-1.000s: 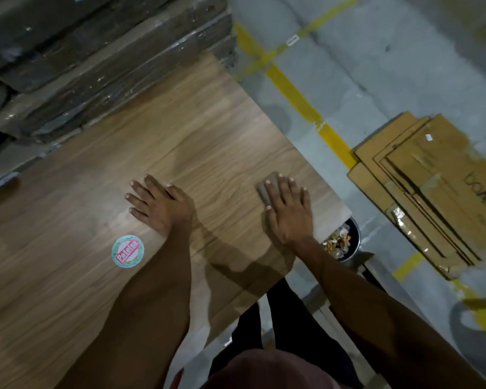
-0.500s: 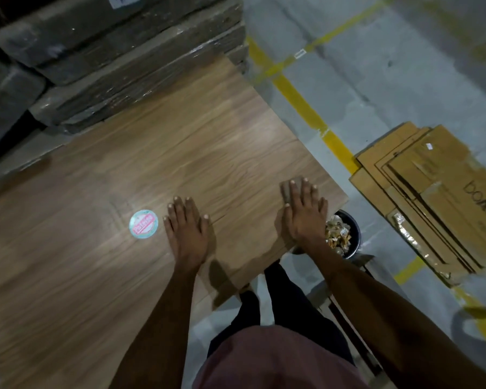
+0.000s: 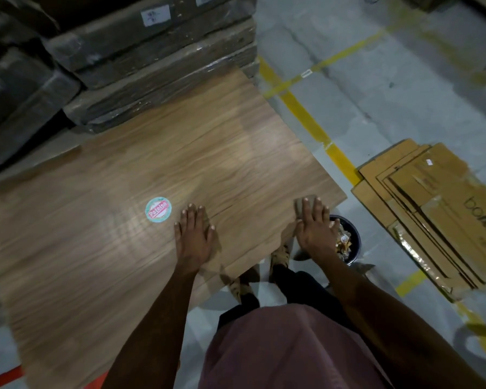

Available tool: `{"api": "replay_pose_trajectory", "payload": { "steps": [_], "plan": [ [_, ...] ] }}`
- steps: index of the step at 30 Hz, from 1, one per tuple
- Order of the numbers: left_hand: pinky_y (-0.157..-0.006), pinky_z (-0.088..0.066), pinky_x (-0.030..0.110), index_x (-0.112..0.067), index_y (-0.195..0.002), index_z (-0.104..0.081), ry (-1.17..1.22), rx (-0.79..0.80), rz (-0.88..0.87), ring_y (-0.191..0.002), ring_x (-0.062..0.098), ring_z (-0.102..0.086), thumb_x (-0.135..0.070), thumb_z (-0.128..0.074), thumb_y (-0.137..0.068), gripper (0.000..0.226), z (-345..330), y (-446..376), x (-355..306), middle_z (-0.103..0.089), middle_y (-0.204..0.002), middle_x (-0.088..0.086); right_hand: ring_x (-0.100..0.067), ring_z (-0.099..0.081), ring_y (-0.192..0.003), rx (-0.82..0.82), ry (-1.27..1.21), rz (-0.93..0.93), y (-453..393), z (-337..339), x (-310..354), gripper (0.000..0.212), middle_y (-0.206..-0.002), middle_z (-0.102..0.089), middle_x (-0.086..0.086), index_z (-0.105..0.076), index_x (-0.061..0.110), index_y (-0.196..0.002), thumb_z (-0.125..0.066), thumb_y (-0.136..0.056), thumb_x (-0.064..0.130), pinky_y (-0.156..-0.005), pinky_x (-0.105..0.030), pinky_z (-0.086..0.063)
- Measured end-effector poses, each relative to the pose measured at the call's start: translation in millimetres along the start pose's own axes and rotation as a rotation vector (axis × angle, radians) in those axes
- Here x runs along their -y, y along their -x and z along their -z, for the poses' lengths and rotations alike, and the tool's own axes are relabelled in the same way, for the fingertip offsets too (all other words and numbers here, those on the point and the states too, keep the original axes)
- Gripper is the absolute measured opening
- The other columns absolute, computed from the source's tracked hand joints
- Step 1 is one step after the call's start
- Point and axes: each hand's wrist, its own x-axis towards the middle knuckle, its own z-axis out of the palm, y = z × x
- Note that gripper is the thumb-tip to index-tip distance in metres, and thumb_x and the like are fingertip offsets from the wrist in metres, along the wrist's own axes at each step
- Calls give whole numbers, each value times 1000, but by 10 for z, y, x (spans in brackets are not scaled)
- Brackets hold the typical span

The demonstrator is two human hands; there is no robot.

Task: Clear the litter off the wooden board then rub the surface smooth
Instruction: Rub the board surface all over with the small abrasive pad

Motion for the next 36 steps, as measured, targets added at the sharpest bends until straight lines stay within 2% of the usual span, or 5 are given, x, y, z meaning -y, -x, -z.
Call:
{"api": "replay_pose_trajectory", "payload": {
  "steps": [11, 20, 26, 32, 36],
  "plan": [
    [-123, -13, 56, -17, -163, -20, 109, -15, 224, -157, 33, -8, -41, -42, -103, 68, -270, 645, -386, -8, -172, 8, -39, 3, -159, 153, 248, 309, -30, 202, -168, 67, -172, 16, -10, 12, 26, -164, -25, -109, 40, -122, -63, -10],
    [-122, -12, 57, -11, -163, -6, 120, 62, 466, -153, 49, 1, -39, -50, -103, 80, -424, 626, -1254, 7, -167, 28, -37, 9, -158, 228, 156, 181, -491, 588, -617, 68, -171, 20, -8, 13, 25, -164, -27, -110, 36, -122, -65, -5],
    [-123, -10, 58, -12, -163, -4, 145, 117, 437, -152, 52, 5, -42, -52, -101, 83, -438, 523, -1693, 11, -166, 29, -35, 10, -159, 323, 278, 475, -582, 573, -549, 65, -170, 26, -5, 19, 30, -162, -20, -111, 40, -120, -68, -5],
    [-123, -14, 55, -19, -163, -8, 138, 140, 425, -154, 48, 2, -46, -51, -102, 80, -393, 520, -1686, 9, -168, 23, -28, 16, -158, 267, 196, 226, -706, 632, -597, 65, -167, 31, 3, 24, 36, -159, -18, -109, 44, -117, -73, 0],
    [-116, -31, 53, -18, -154, -34, 170, 105, 413, -142, 49, -25, -49, -56, -97, 69, -301, 438, -1614, -16, -163, 21, -33, 13, -158, 262, 167, 228, -694, 659, -471, 67, -169, 27, -3, 21, 33, -161, -21, -110, 43, -120, -70, -4]
  ]
}}
